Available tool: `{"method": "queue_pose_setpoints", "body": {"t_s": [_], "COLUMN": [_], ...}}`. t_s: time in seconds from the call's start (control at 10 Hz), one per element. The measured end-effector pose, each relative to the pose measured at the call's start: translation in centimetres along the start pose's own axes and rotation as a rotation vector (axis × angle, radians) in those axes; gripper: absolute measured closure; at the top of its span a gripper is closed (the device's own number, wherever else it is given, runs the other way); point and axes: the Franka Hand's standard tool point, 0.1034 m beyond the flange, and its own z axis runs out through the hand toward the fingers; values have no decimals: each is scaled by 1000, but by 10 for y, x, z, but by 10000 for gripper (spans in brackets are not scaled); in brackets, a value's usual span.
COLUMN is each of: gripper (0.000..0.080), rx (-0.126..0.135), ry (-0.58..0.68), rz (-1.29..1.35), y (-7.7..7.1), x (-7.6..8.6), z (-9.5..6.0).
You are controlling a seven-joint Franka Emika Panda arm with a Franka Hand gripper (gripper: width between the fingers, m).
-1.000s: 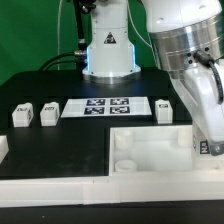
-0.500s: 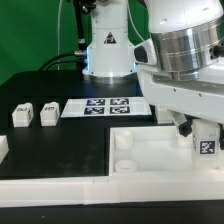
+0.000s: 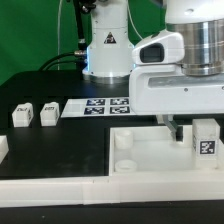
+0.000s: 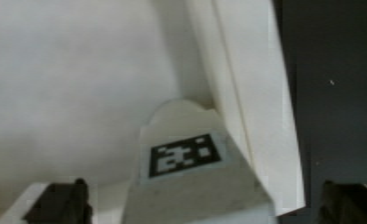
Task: Assemble one leg
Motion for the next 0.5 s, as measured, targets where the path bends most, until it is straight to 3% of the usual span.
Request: {"method": "queue_pose_setpoints", "body": {"t_s": [0.1, 0.2, 0.4, 0.5], "gripper": [275, 275, 507, 507], "rx": [-1, -1, 8, 8], "ry": [-1, -1, -5, -5], "rz": [25, 22, 196, 285], "y": [0, 1, -1, -1], "x": [0, 0, -1, -1], "z": [0, 0, 1, 1]}}
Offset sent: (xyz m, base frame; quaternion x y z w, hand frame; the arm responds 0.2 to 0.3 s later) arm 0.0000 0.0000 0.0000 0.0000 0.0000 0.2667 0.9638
